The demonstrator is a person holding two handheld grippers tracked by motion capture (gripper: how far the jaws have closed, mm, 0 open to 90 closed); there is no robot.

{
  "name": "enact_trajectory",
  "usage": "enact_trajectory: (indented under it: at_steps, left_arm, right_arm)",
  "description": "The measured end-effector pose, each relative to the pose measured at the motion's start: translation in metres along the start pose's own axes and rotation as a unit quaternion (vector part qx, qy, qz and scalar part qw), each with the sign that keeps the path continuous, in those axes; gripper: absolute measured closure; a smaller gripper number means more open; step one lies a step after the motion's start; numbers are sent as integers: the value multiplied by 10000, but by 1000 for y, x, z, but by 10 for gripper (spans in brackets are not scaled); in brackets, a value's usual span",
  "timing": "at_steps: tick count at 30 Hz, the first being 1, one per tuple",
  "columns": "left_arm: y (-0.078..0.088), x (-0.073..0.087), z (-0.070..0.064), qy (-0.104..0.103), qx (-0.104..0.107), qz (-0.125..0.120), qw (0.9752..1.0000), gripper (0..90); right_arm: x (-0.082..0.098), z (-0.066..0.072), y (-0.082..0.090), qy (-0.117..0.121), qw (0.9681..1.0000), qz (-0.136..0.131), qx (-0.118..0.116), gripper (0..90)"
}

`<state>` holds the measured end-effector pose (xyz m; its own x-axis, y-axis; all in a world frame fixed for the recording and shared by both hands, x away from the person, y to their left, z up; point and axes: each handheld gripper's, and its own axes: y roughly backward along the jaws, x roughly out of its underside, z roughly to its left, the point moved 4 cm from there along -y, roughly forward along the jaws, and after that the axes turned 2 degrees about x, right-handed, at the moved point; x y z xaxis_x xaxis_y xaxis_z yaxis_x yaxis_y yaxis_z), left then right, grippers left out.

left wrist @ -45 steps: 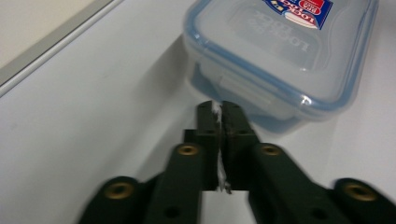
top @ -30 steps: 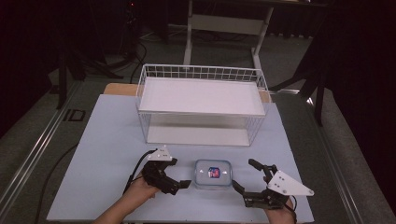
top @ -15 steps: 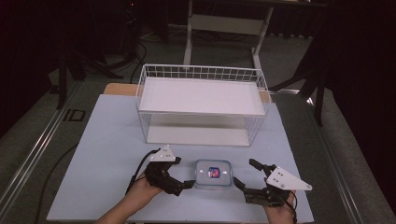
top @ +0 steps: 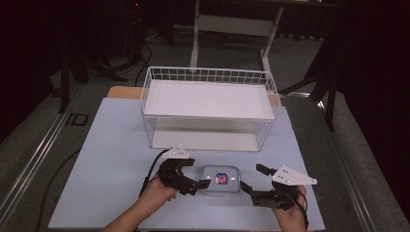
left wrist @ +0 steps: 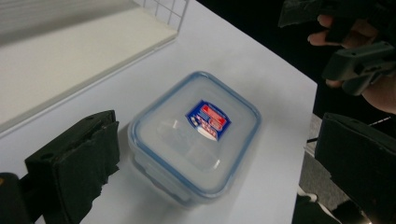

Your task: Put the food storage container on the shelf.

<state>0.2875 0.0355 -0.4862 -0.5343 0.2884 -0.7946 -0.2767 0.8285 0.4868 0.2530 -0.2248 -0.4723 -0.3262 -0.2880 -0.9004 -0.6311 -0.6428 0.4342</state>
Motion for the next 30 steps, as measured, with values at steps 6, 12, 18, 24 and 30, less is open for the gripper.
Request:
enact_trajectory:
  at_steps: [6, 12, 18, 24, 30]
  left_arm:
    - [-10, -2, 7, 409, -12, 176, 9990, 11]
    - [-22, 4, 11, 819, -151, 377, 9958, 11]
    - [-31, 11, 24, 1408, -223, 463, 9887, 11]
    - [-39, 22, 33, 2055, -61, 630, 9766, 18]
    - [-45, 32, 42, 2481, 221, 691, 9660, 76]
  right_arm:
    - [-3, -14, -7, -777, 9957, 485, -147, 124]
    - [9, -22, -26, -1562, 9812, 1050, -425, 111]
    - [19, -31, -45, -2458, 9572, 1350, -713, 142]
    - [33, -34, -58, -2957, 9353, 1709, -928, 187]
    - [46, -37, -68, -3464, 9099, 1968, -1158, 199]
